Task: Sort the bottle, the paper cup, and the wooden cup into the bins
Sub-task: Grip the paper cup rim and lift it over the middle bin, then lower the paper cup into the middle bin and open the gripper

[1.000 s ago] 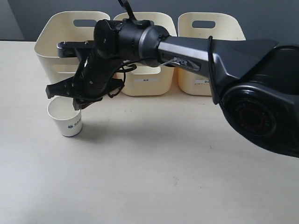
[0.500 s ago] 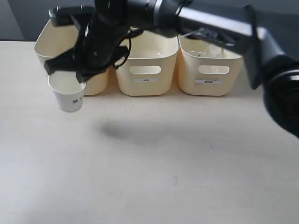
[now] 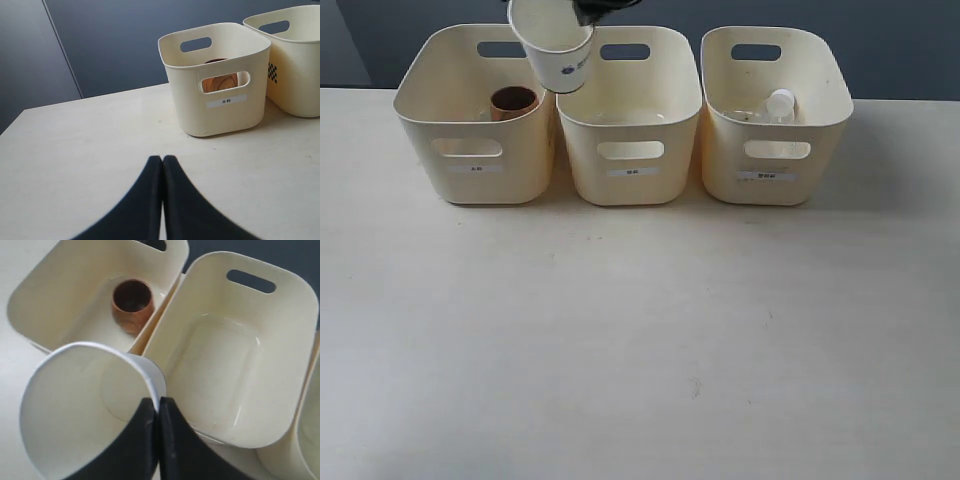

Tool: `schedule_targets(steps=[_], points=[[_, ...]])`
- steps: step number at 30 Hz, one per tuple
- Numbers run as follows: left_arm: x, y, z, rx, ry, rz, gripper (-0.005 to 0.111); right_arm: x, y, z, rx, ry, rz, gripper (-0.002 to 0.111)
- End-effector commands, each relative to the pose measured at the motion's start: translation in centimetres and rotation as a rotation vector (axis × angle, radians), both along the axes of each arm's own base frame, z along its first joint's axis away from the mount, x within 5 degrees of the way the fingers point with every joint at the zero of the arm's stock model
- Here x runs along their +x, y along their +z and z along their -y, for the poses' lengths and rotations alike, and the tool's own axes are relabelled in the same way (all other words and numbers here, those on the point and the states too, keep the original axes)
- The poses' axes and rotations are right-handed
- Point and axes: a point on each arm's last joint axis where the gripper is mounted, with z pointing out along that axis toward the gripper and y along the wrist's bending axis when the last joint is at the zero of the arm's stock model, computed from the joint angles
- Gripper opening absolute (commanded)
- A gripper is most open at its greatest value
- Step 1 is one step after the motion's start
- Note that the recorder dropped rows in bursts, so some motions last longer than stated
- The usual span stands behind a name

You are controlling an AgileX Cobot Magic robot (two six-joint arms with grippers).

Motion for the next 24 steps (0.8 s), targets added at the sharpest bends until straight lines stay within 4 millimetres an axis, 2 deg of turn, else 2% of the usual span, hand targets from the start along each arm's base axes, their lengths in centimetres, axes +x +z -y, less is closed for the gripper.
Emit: schedule_targets(steps=[1, 9, 18, 24], points=[[0.0, 0.0, 0.0, -0.003, -0.003, 0.004, 0.000, 1.9, -0.5, 1.7, -0.003, -0.090, 0.012, -0.001], [0.0, 0.0, 0.0, -0.003, -0.003, 0.004, 0.000, 5.0, -2.5, 2.7, 0.042, -0.160, 0.039, -0.001], [0.0, 0.0, 0.0, -0.003, -0.003, 0.004, 0.000, 8.0, -7.4, 3.2, 0.018, -0.218, -0.013, -0.001], [0.0, 0.0, 0.0, -0.001, -0.003, 0.004, 0.000, 8.7, -7.7, 3.7, 0.044, -0.246, 0.003, -0.001]])
